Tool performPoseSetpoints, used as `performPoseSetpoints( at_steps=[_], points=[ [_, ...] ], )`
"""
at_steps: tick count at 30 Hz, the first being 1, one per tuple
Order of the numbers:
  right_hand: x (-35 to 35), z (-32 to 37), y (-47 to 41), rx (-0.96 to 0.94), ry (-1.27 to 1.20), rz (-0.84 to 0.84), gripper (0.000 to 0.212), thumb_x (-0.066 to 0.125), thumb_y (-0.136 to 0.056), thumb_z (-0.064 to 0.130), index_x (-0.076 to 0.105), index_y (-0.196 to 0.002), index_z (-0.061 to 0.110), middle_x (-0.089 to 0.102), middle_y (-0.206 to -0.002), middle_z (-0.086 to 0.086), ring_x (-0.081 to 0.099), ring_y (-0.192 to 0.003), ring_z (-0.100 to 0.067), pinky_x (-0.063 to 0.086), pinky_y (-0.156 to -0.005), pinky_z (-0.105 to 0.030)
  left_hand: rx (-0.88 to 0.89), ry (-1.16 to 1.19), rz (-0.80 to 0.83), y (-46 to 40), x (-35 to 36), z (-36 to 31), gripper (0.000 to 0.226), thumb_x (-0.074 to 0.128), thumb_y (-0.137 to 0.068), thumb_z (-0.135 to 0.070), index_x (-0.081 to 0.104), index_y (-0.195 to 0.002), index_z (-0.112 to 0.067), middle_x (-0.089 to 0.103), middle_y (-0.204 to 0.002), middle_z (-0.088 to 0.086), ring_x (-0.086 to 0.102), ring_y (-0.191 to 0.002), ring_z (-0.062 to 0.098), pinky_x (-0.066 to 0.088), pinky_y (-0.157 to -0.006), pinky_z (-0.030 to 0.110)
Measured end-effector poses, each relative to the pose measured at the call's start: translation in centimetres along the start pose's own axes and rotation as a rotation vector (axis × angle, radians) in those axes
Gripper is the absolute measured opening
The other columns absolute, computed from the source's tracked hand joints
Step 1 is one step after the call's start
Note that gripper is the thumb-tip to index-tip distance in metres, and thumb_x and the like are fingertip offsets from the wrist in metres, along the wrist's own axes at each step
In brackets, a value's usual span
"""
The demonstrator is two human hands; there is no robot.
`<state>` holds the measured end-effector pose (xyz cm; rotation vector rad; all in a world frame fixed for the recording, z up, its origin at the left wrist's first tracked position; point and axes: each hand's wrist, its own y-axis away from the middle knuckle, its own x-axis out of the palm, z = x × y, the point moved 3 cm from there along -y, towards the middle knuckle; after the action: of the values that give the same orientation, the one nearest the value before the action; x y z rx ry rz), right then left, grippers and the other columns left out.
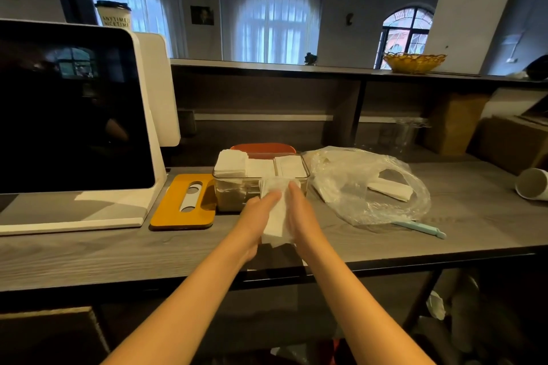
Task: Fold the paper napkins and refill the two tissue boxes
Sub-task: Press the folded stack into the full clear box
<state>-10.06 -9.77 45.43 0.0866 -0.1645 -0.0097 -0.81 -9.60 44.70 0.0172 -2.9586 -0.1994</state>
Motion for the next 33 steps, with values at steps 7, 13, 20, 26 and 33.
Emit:
performPoseSetpoints(
  at_steps=[7, 13, 20, 26, 33],
  points=[
    [0.6, 2.8, -1.3, 0.088, 0.36, -0.035, 0.021, 0.043, -0.103, 0.018, 0.053, -0.121, 0.014, 0.054, -0.084, 0.002, 0.053, -0.073, -0.012, 0.04, -0.051, -0.023, 0.16, -0.17, -0.137, -0.9, -1.3, -1.8, 0.033, 0.04, -0.107, -0.035, 0.045, -0.139, -0.029, 0.059, -0.112, -0.003, 0.058, -0.098, 0.015, 0.049, -0.067, 0.028],
    [1.6, 7.1, -4.6, 0.088, 0.358, -0.188, 0.022, 0.049, -0.104, 0.02, 0.049, -0.124, 0.01, 0.058, -0.116, -0.01, 0.057, -0.108, -0.028, 0.049, -0.082, -0.036, 0.355, -0.647, -0.163, -2.2, -2.6, -7.5, 0.034, 0.035, -0.107, -0.037, 0.059, -0.108, -0.014, 0.061, -0.101, 0.007, 0.059, -0.092, 0.021, 0.042, -0.07, 0.027],
    [3.5, 9.7, -11.6, 0.1, 0.644, -0.15, 0.043, 0.04, -0.104, 0.007, 0.037, -0.147, 0.0, 0.049, -0.14, -0.02, 0.051, -0.127, -0.032, 0.044, -0.108, -0.039, 0.23, -0.522, -0.206, -7.1, -5.0, -11.3, 0.044, 0.032, -0.107, -0.043, 0.057, -0.127, -0.013, 0.058, -0.133, 0.009, 0.055, -0.119, 0.023, 0.043, -0.11, 0.045],
    [5.1, 7.6, -13.2, 0.207, 0.888, -0.074, 0.038, 0.051, -0.102, 0.02, 0.048, -0.135, 0.001, 0.057, -0.125, -0.02, 0.059, -0.111, -0.033, 0.053, -0.099, -0.044, -0.001, -0.34, -0.145, -9.7, -5.7, -10.1, 0.059, 0.03, -0.108, -0.046, 0.035, -0.154, -0.009, 0.035, -0.16, 0.011, 0.039, -0.143, 0.027, 0.033, -0.118, 0.04],
    [5.1, 7.4, -14.1, -0.074, 1.149, -0.129, 0.033, 0.057, -0.101, 0.024, 0.057, -0.125, 0.003, 0.062, -0.114, -0.011, 0.06, -0.101, -0.023, 0.049, -0.086, -0.029, 0.05, -0.626, -0.077, -10.8, -5.5, -9.6, 0.063, 0.025, -0.105, -0.057, 0.04, -0.151, -0.017, 0.04, -0.156, 0.008, 0.046, -0.133, 0.024, 0.036, -0.11, 0.039]
  ],
)
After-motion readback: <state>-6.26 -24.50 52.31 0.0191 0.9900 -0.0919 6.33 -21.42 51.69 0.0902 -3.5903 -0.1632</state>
